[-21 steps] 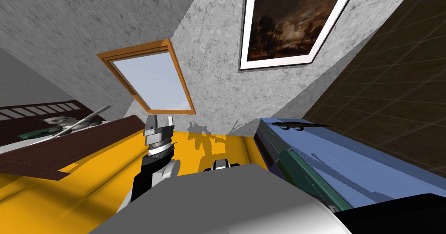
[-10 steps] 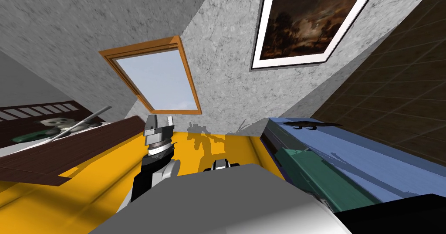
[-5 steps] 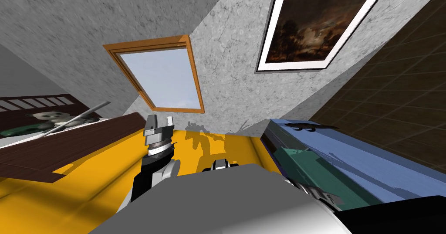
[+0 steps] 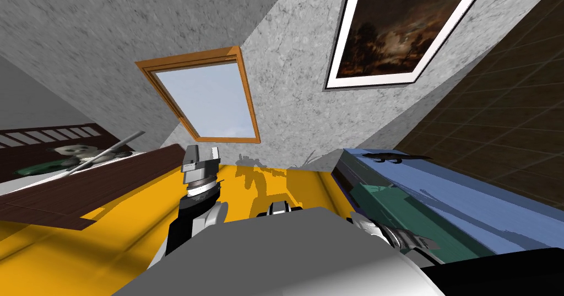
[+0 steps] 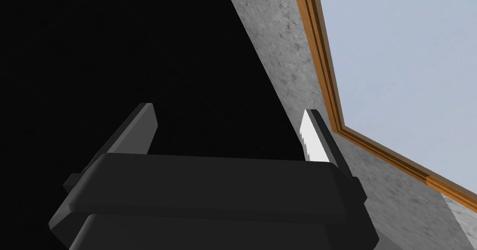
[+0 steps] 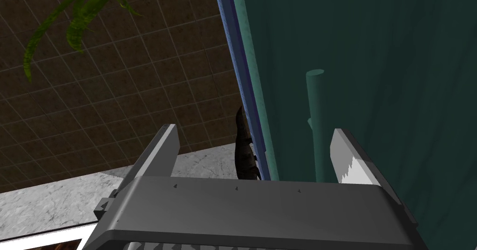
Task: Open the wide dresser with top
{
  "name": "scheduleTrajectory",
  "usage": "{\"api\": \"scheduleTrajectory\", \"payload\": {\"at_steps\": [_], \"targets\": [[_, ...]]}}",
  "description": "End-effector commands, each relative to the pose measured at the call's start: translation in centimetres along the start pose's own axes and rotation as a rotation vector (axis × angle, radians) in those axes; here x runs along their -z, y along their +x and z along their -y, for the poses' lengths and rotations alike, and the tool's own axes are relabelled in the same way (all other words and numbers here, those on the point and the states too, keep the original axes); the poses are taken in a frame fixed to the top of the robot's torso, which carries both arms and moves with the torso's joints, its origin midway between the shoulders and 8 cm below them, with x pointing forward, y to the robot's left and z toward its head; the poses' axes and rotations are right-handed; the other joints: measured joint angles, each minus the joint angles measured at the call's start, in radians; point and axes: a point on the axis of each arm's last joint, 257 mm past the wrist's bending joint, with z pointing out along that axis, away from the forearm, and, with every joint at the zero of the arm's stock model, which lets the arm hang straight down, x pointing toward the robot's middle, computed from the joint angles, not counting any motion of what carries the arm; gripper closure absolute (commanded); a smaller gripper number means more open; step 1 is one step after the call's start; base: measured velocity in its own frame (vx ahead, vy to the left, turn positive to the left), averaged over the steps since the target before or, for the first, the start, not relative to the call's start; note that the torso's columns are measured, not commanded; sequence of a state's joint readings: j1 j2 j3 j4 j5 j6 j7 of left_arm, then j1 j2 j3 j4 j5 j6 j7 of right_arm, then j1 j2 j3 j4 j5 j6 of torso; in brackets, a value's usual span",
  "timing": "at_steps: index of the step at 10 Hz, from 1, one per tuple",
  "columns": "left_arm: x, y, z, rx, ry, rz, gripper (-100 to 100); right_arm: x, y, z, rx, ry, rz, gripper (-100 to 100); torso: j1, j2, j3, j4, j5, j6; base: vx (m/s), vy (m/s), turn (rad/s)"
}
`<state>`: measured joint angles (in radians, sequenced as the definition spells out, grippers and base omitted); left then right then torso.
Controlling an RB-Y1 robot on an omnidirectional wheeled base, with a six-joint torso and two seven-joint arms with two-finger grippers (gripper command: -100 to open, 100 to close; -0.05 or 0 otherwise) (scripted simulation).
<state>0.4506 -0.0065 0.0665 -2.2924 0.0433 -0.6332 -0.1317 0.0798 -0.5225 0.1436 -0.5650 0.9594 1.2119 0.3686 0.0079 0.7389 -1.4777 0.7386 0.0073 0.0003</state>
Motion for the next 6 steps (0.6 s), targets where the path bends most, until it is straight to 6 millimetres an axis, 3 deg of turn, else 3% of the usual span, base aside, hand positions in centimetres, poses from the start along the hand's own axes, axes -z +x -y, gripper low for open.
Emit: {"api": "scheduleTrajectory", "payload": {"at_steps": [1, 6], "targets": [[0.0, 0.0, 0.0, 0.0, 0.0, 0.0, 0, 0.03, -0.06, -0.21, 0.001, -0.007, 0.001, 0, -0.002, 0.0, 0.0, 0.0, -0.001, 0.001, 0.0, 0.006, 0.005], [0.0, 0.0, 0.0, 0.0, 0.0, 0.0, 0, 0.39, 0.08, -0.79, 0.002, -0.022, 0.001, 0, -0.005, 0.0, 0.001, 0.0, -0.005, 0.0, 0.0, 0.0, 0.0]]}}
